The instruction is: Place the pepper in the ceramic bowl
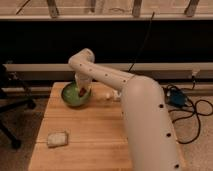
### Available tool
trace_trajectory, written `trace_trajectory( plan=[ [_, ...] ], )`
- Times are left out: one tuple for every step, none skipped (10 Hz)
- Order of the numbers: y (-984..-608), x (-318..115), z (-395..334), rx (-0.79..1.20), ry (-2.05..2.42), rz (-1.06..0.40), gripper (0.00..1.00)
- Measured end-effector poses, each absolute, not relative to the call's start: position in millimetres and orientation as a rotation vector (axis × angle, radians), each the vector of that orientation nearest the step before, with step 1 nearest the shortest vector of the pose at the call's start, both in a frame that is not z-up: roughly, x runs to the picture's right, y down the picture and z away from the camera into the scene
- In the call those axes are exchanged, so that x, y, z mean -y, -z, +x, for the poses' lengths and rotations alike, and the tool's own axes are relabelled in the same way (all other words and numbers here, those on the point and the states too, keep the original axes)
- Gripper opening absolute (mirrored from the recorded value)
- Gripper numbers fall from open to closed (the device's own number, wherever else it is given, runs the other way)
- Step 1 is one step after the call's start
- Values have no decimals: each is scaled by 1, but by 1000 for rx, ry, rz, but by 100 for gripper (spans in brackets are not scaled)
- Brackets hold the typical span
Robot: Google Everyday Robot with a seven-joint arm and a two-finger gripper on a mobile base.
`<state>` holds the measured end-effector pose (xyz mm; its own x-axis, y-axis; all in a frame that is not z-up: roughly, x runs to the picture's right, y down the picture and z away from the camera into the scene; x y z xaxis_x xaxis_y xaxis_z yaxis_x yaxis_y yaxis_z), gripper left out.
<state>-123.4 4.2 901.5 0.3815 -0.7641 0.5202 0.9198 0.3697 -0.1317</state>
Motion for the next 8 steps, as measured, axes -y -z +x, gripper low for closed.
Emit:
trace_trajectory(
  plan=[
    [-901, -5, -126, 415, 1123, -436, 80],
    [-901, -5, -127, 419, 1125, -434, 80],
    [-902, -5, -127, 423, 1125, -430, 80],
    [-902, -4, -127, 427, 1125, -427, 80],
    [-902, -4, -128, 433, 1126, -424, 80],
    [-902, -4, -130, 437, 1127, -417, 80],
    [-902, -4, -131, 442, 1121, -411, 80],
    [-904, -2, -128, 436, 1119, -415, 80]
  ],
)
